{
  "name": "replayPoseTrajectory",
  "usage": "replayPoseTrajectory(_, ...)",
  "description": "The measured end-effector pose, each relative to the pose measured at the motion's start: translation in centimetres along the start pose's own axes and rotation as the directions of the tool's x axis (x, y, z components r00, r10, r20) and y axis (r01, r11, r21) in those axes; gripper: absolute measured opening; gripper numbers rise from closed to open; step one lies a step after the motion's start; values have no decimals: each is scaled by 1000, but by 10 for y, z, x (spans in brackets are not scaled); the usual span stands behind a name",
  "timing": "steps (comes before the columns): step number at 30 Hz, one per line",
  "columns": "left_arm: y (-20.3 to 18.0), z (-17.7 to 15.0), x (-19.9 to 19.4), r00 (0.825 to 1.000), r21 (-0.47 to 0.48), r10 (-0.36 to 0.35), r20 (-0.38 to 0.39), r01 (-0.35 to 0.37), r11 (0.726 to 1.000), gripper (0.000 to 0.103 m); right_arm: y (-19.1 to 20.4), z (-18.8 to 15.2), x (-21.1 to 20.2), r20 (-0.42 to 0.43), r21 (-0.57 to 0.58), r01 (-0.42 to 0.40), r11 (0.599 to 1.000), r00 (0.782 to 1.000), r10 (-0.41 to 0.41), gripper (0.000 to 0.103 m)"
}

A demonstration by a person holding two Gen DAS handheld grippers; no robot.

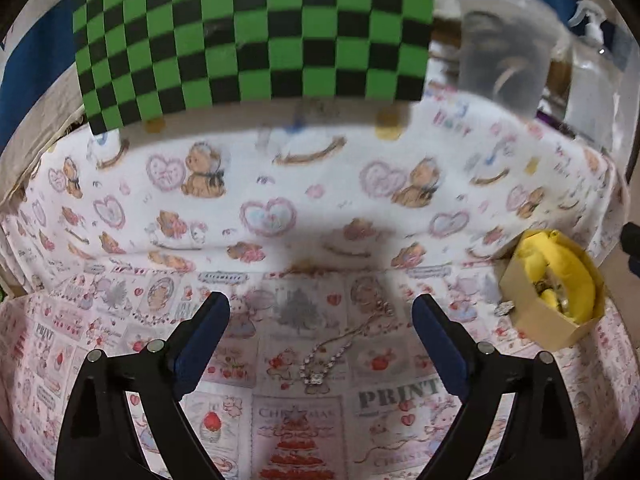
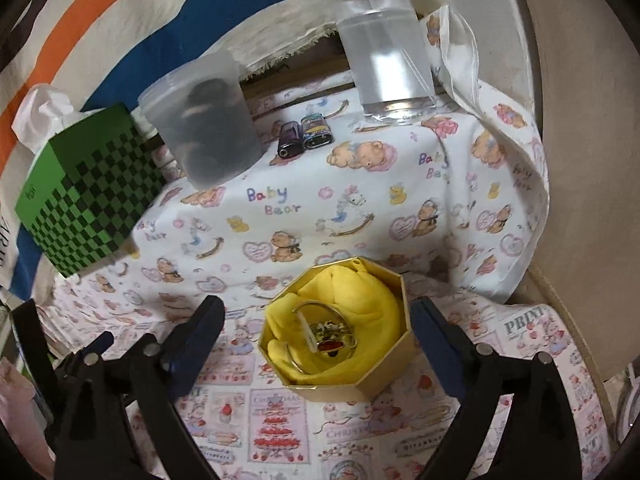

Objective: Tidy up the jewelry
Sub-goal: 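Lower the left tool onto the silver chain necklace and close it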

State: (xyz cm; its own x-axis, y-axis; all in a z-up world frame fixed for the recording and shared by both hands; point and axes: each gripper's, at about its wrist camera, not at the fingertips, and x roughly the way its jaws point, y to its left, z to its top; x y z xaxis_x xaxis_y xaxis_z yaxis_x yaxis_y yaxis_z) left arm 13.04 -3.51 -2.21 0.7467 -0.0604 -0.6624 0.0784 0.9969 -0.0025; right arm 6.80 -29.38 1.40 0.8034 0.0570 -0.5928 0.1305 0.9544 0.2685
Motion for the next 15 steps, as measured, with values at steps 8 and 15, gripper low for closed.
replayPoseTrajectory(8,-5,-7,34,985,34,41,-166,-36,999,58,16,-10,10,-11,-49,31,998,999,-32,97)
replayPoseTrajectory(15,-20,-13,38,982,78,10,-190,5,997,4,25,-12,5,-4,-82,15,997,1000,-15,97)
